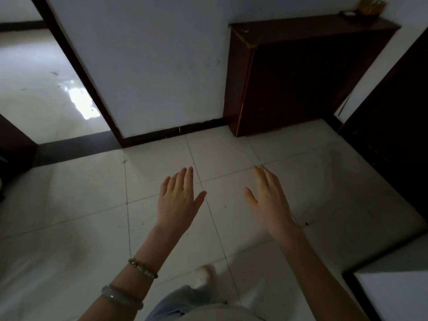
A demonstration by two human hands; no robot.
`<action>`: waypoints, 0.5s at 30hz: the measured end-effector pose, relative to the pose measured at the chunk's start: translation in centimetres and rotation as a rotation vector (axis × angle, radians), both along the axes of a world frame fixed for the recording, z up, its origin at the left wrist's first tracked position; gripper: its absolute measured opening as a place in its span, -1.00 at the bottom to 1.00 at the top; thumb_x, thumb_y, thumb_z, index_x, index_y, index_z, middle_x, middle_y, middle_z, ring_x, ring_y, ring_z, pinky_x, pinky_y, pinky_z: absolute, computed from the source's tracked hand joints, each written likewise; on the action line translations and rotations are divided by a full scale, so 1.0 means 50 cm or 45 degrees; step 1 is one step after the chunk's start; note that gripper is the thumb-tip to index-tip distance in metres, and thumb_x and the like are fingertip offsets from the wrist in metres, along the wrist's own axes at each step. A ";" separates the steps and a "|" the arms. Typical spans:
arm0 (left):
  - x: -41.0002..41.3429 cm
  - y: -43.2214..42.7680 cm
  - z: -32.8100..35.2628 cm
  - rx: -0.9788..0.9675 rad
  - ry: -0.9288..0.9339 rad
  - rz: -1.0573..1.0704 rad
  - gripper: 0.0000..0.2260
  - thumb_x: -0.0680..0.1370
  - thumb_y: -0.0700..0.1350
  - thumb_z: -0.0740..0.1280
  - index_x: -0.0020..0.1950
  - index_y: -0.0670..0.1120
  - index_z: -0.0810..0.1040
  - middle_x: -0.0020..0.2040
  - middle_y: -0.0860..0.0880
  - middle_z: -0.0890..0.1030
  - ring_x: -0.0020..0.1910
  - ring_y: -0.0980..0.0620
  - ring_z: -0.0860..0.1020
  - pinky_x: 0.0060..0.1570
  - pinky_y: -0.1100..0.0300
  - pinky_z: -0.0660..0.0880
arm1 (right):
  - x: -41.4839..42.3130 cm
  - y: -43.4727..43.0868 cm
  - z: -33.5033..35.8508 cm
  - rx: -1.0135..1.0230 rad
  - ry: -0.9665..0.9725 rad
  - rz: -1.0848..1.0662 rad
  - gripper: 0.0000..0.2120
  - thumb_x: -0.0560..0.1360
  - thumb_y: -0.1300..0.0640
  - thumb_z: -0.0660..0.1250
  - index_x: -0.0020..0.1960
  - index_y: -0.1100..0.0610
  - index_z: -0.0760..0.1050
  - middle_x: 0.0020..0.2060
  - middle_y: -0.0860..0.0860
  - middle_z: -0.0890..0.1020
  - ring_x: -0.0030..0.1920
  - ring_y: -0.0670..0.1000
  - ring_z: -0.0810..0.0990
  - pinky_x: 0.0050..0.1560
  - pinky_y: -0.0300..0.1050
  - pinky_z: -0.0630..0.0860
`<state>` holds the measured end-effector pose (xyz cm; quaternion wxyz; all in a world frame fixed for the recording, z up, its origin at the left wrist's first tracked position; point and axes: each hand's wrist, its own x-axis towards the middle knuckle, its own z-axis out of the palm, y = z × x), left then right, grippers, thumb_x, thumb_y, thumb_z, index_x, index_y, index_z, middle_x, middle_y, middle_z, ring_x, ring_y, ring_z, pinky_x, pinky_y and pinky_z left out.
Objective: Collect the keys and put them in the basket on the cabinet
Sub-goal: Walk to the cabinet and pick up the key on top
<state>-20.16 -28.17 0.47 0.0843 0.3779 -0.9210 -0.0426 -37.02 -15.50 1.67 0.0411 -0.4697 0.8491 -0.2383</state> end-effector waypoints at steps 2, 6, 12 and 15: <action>-0.044 -0.054 0.003 -0.003 -0.003 -0.016 -0.39 0.56 0.17 0.12 0.45 -0.21 0.16 0.40 -0.21 0.36 0.37 -0.16 0.33 0.39 -0.09 0.21 | -0.038 -0.047 0.000 -0.009 -0.009 -0.033 -0.47 0.53 0.07 0.22 0.42 0.18 0.13 0.41 0.16 0.29 0.40 0.10 0.22 0.34 0.00 0.26; -0.128 -0.143 0.007 0.006 0.001 -0.041 -0.40 0.55 0.15 0.15 0.44 -0.22 0.18 0.39 -0.22 0.37 0.36 -0.18 0.34 0.39 -0.10 0.20 | -0.111 -0.131 0.005 -0.009 0.008 -0.071 -0.47 0.52 0.06 0.23 0.42 0.19 0.15 0.40 0.18 0.30 0.39 0.13 0.24 0.34 0.03 0.28; -0.260 -0.275 -0.004 0.011 0.012 -0.055 -0.40 0.54 0.14 0.18 0.42 -0.24 0.22 0.35 -0.25 0.41 0.32 -0.20 0.38 0.35 -0.12 0.23 | -0.241 -0.258 -0.006 -0.007 0.008 -0.074 -0.48 0.50 0.12 0.27 0.38 0.27 0.22 0.35 0.27 0.36 0.34 0.21 0.32 0.28 0.08 0.34; -0.340 -0.351 -0.018 0.007 0.011 -0.041 -0.40 0.55 0.14 0.18 0.42 -0.23 0.21 0.36 -0.24 0.40 0.33 -0.19 0.37 0.37 -0.11 0.21 | -0.325 -0.331 -0.015 -0.026 0.004 -0.072 -0.49 0.49 0.14 0.29 0.37 0.30 0.24 0.33 0.29 0.37 0.33 0.24 0.33 0.28 0.11 0.35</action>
